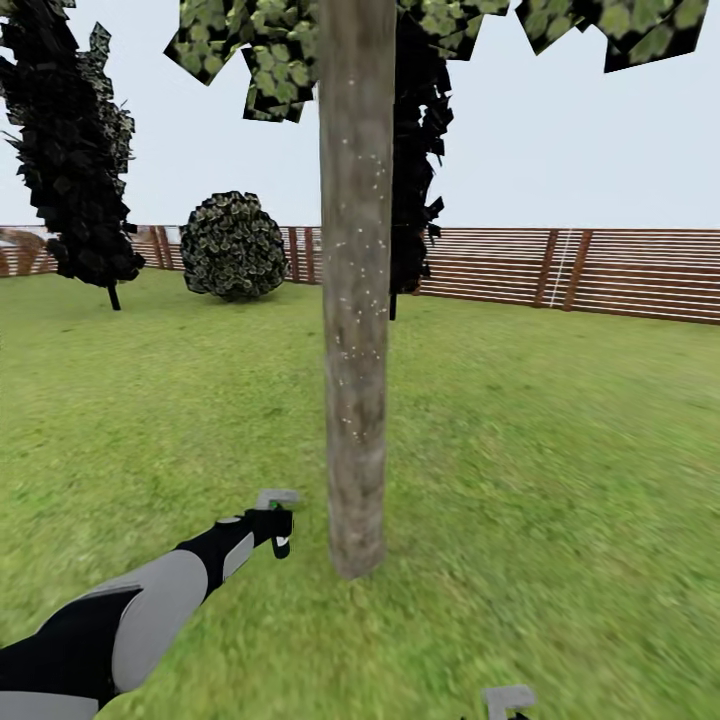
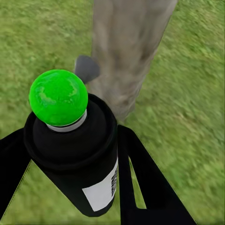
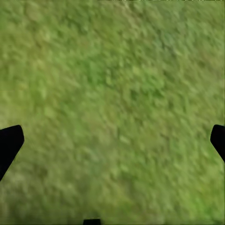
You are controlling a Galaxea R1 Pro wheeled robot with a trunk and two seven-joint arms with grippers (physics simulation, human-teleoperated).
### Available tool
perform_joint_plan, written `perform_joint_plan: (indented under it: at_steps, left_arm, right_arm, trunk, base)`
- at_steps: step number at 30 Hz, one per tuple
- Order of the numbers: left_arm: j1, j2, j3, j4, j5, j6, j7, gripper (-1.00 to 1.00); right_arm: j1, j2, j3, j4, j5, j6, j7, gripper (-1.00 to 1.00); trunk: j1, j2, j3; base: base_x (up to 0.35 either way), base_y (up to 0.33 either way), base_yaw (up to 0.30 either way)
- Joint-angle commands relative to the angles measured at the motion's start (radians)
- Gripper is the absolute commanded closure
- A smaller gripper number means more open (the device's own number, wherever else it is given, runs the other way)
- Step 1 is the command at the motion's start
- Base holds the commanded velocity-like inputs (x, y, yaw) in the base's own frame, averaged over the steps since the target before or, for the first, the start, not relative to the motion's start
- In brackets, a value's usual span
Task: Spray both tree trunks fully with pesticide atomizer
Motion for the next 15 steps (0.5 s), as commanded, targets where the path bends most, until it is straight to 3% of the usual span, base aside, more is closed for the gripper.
perform_joint_plan:
  at_steps: [1, 6, 15]
  left_arm:
    - [0.000, 0.000, 0.009, -0.001, -0.010, 0.002, -0.004, 1.00]
    - [0.000, 0.000, 0.009, -0.001, -0.010, 0.003, -0.004, 1.00]
    - [0.000, 0.000, 0.008, -0.001, -0.009, 0.005, -0.004, 1.00]
  right_arm:
    - [-0.002, 0.001, 0.008, 0.005, 0.003, -0.005, -0.007, -1.00]
    - [-0.002, 0.001, 0.008, 0.005, 0.003, -0.005, -0.006, -1.00]
    - [-0.002, 0.002, 0.008, 0.005, 0.003, -0.004, -0.006, -1.00]
  trunk:
    - [0.000, -0.002, -0.002]
    - [0.000, -0.002, -0.002]
    - [0.000, -0.002, -0.002]
  base:
    - [0.000, 0.349, 0.000]
    - [0.000, 0.350, -0.097]
    - [0.000, 0.350, -0.278]
